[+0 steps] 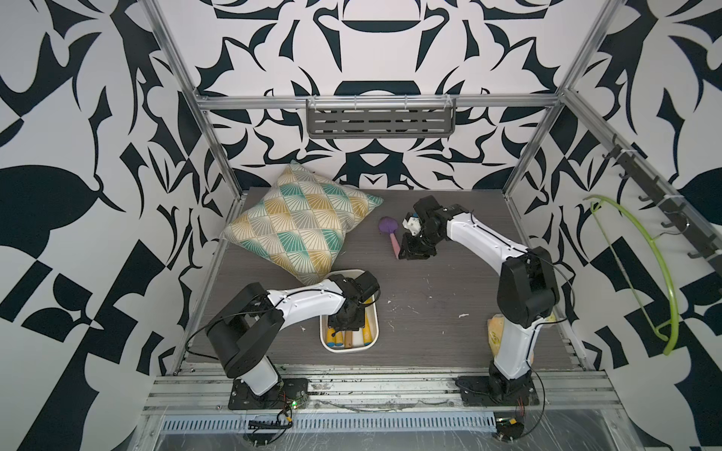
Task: Take the shovel out of the storage box
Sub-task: Pick up the shovel from the storage box.
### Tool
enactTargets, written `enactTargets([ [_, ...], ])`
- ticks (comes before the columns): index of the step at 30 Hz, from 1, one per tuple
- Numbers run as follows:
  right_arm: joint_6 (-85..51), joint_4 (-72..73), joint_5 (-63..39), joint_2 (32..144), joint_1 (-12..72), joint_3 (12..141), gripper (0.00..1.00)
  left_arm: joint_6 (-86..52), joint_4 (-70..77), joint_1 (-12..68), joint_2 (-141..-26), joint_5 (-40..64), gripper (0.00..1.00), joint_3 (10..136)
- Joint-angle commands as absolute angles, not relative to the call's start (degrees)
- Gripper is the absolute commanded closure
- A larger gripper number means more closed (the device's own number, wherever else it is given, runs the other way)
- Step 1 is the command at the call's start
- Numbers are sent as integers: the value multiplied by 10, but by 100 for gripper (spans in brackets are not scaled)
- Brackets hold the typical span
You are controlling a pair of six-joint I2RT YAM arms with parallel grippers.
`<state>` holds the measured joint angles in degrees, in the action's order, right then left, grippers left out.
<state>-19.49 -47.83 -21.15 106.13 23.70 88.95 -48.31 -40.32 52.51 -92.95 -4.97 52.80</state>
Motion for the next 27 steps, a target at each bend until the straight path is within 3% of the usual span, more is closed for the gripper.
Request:
enactTargets([
  [1,-185,-465,-204,1022,234,885,66,-468,-415,525,-920,-56,86,546],
  [7,-182,-455,-218,993,222,876,66,-452,-447,518,-899,-79,99,587],
  [15,-184,-367,-276,909,183,788,67,-419,-460,479,-820,-86,100,627],
  [23,-219,-230,-474,882,163,696,64,-348,-447,427,-799,-57,100,712],
  [27,-266,-109,-583,867,163,654,53,-328,-336,380,-788,68,100,726],
])
